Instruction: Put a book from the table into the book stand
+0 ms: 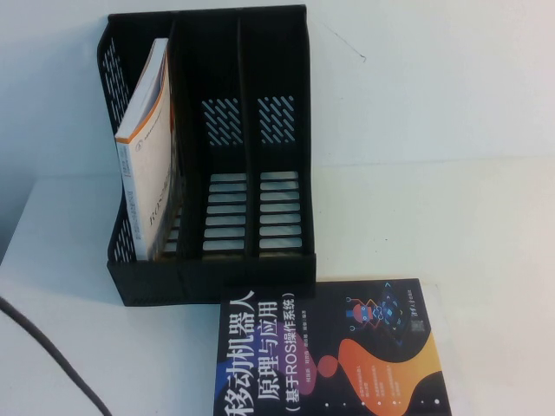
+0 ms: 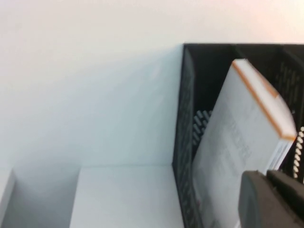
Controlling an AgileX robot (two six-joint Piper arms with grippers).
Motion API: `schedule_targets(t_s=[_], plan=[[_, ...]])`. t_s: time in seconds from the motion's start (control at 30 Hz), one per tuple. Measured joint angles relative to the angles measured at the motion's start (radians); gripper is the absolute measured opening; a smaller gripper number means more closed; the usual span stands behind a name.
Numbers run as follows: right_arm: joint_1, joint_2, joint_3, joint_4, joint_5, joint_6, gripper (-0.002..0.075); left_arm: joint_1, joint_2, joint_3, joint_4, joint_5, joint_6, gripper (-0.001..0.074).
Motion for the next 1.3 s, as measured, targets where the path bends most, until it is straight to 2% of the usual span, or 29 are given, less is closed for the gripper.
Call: schedule_targets(t_s=[0.3, 0.5, 0.6, 1.1, 1.3], plan=[[0.0, -0.035, 0.152, 0.029, -0.149, 0.002, -0.0001, 0.0, -0.274, 0.293, -0.077, -0.113, 0.009, -0.0001], [0.0, -0.035, 0.154, 0.03, -0.156, 0.002, -0.0001, 0.0, -0.429, 0.479, -0.292, -0.106, 0.009, -0.0001], [0.0, -0.035, 0.154, 0.03, -0.146, 0.002, -0.0001, 0.006, -0.499, 0.556, -0.323, -0.095, 0.014, -0.0001], [0.0, -0.037, 0.158, 0.049, -0.144, 0.002, -0.0001, 0.021, -0.585, 0.609, -0.39, -0.08, 0.054, -0.0001], [-0.002, -0.039, 0.259, 0.083, -0.173, 0.002, -0.0001, 0.021, -0.635, 0.659, -0.377, -0.107, 0.095, -0.0001]])
